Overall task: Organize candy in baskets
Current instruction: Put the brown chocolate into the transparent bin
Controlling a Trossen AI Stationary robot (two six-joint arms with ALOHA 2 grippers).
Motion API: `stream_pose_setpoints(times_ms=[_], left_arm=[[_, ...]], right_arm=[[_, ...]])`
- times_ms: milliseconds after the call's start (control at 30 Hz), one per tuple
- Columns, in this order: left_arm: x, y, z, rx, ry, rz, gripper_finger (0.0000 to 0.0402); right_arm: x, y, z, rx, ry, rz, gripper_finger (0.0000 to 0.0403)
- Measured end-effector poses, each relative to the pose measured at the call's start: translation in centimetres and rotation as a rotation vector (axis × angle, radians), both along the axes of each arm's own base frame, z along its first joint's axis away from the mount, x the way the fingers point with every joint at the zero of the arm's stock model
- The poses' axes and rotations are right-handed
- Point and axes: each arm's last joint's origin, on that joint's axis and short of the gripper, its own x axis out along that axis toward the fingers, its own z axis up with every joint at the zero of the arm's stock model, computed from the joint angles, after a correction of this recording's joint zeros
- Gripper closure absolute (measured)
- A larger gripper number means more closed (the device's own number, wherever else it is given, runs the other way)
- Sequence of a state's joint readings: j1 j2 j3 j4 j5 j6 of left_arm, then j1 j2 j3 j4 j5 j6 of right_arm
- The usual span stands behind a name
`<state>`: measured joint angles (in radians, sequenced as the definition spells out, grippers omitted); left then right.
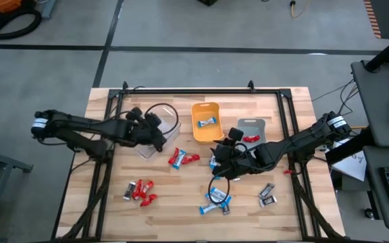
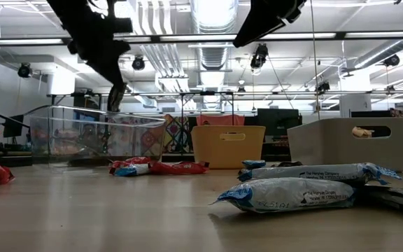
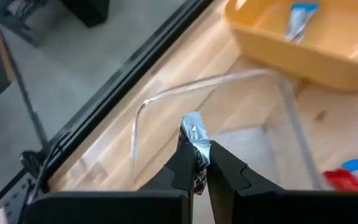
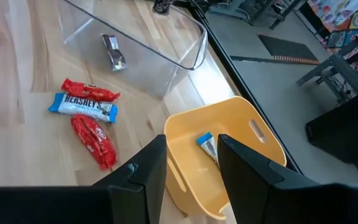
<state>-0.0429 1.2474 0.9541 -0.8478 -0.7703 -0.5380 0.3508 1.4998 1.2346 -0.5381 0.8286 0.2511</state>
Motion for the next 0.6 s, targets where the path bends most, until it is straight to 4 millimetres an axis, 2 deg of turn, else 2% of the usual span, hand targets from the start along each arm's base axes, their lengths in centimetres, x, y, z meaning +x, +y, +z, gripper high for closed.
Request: stream_pose_setpoints(times_ms=[300, 467, 600], left_arm=[[0.9, 2.7, -1.9, -0.113, 0.104, 0.017, 0.0397], [1.2, 3.3, -2.8, -0.231, 0.134, -0.01, 0.0396], [1.5, 3.3, -3.2, -0.241, 0.148, -0.008, 0.0388]], right_arm=[[-0.4, -0.2, -0.4, -0.008, 0.05, -0.01, 0.0269], [-0.5, -0.1, -0.5, 0.001, 0.07, 0.003, 0.0273], [-0.6, 0.0, -0.6, 0.043, 0.094, 0.031, 0.0271]])
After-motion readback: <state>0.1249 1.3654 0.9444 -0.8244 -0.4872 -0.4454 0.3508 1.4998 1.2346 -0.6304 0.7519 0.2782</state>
